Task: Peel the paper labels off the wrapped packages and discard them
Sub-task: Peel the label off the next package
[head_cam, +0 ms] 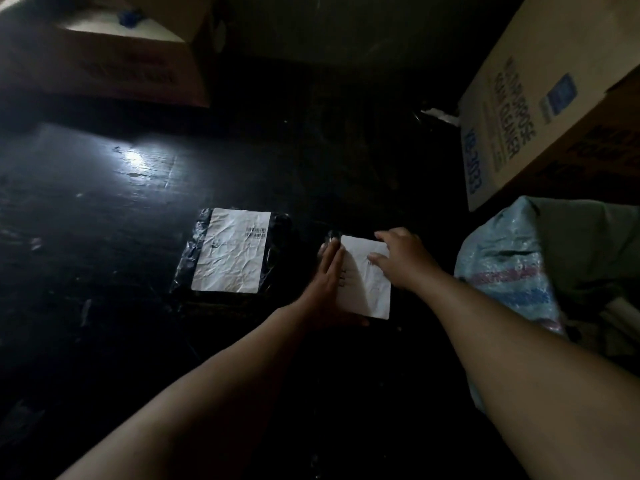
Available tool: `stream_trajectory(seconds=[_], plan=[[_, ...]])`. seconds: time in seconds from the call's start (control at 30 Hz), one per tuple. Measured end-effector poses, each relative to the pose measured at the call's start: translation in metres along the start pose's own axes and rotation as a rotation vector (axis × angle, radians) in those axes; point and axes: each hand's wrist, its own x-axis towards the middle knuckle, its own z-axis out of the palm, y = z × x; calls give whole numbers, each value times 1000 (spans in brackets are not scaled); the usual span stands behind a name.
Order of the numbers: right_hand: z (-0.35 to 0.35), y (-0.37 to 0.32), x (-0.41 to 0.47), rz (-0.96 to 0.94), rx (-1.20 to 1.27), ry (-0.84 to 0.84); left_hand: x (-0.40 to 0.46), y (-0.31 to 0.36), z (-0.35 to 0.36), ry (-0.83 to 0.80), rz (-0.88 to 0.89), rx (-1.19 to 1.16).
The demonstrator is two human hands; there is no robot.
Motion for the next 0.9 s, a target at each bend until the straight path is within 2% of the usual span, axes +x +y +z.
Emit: stream_trajectory(seconds=[0.17,0.53,0.77,0.9], plan=[[3,-2,14,28,-83,13,-4,8,12,54,-17,-90],[-8,-6,30,105,12,18,-3,5,17,84,-35,-136],[-16,5,14,-72,99,78,1,-6,20,123,10,-78],[-16,12,4,-142,129,114,0,-1,11,44,-5,-42]])
